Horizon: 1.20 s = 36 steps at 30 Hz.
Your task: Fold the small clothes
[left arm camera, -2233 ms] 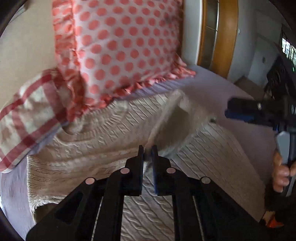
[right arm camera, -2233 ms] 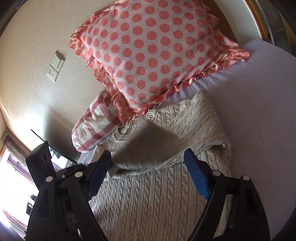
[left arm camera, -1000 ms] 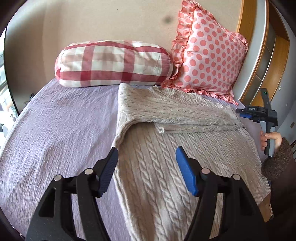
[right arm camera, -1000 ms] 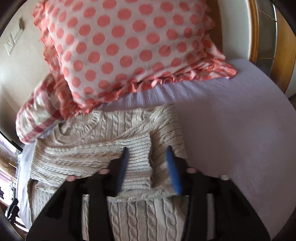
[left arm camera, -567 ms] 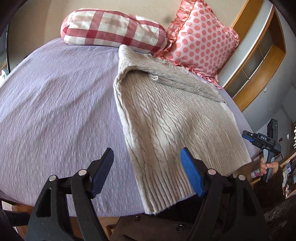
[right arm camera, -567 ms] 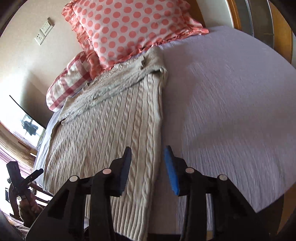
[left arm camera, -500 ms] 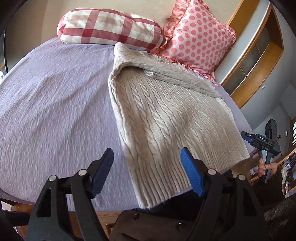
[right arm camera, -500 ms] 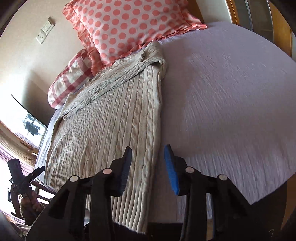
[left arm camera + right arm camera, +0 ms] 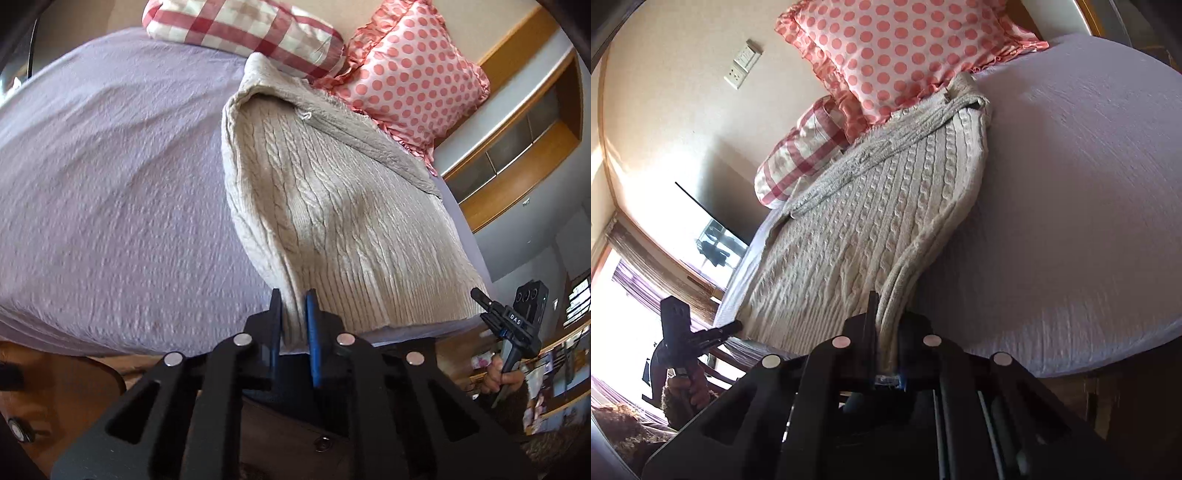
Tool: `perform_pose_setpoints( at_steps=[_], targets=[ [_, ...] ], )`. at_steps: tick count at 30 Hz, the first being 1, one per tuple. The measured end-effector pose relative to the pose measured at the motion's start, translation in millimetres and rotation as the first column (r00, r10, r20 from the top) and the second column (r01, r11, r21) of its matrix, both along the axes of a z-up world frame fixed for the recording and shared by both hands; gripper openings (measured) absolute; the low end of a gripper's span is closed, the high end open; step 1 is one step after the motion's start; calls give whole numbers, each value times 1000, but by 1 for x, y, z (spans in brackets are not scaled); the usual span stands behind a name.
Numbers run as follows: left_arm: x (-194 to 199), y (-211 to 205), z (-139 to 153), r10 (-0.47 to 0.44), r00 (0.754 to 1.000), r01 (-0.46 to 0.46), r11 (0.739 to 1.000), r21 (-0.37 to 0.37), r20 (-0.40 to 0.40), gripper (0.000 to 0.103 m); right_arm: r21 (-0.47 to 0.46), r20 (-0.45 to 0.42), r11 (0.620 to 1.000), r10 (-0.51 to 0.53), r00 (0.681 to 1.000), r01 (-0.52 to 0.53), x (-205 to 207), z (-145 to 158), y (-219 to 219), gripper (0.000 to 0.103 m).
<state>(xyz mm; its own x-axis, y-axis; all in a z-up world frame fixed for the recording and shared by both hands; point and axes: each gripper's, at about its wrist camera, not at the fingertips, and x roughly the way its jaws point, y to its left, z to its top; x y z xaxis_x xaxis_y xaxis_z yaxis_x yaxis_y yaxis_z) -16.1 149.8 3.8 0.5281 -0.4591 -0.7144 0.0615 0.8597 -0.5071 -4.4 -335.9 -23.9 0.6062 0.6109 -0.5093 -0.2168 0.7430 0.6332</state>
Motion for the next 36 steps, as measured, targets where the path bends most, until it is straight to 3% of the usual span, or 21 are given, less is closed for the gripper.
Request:
perform_pose_setpoints(
  at_steps=[4, 8, 11, 14, 18, 22, 26, 28, 29, 31, 34, 35, 36],
  targets=[
    [7, 2, 7, -10, 1000, 11, 1000, -18, 17, 9, 95, 85, 995, -38, 996, 30, 0, 21, -12, 8],
    [34, 18, 42, 14, 995, -5, 997, -82, 101, 8, 230, 163, 971, -110, 980, 70, 17, 49, -33, 8],
    [80, 28, 74, 59, 986, -45, 995, -94, 153, 8, 307, 192, 948, -149, 970, 85, 53, 71, -43, 8],
    [142, 24, 100, 101, 974, -96, 995, -35, 201, 8, 294, 213, 949, -180, 960, 113, 105, 92, -46, 8],
    [235, 20, 104, 163, 970, -170, 985, 22, 182, 8, 268, 131, 942, -244, 961, 202, 195, 91, -45, 8],
    [320, 15, 76, 233, 968, -239, 969, 64, 92, 7, 155, -5, 937, -318, 948, 315, 286, 62, -39, 8],
    [367, 17, 42, 299, 954, -299, 947, 116, 20, 7, 52, -144, 927, -362, 921, 373, 343, 34, -29, 8],
    [375, 21, 31, 313, 950, -311, 946, 90, -6, 9, -1, -186, 931, -359, 914, 366, 359, 28, -22, 9],
    [376, 23, 28, 311, 950, -309, 948, 77, -12, 11, -11, -204, 936, -347, 916, 352, 364, 26, -19, 13],
    [373, 24, 29, 304, 953, -303, 951, 68, -6, 27, -15, -217, 943, -327, 920, 331, 367, 27, -16, 23],
    [357, 33, 41, 300, 954, -300, 953, 29, 10, 40, 47, -188, 948, -301, 935, 315, 361, 38, -20, 47],
    [352, 38, 46, 300, 954, -301, 954, 7, 18, 47, 50, -175, 939, -326, 929, 339, 357, 45, -24, 70],
    [345, 43, 52, 298, 954, -298, 954, -14, 27, 52, 45, -147, 926, -365, 919, 375, 349, 52, -29, 83]
  ],
)
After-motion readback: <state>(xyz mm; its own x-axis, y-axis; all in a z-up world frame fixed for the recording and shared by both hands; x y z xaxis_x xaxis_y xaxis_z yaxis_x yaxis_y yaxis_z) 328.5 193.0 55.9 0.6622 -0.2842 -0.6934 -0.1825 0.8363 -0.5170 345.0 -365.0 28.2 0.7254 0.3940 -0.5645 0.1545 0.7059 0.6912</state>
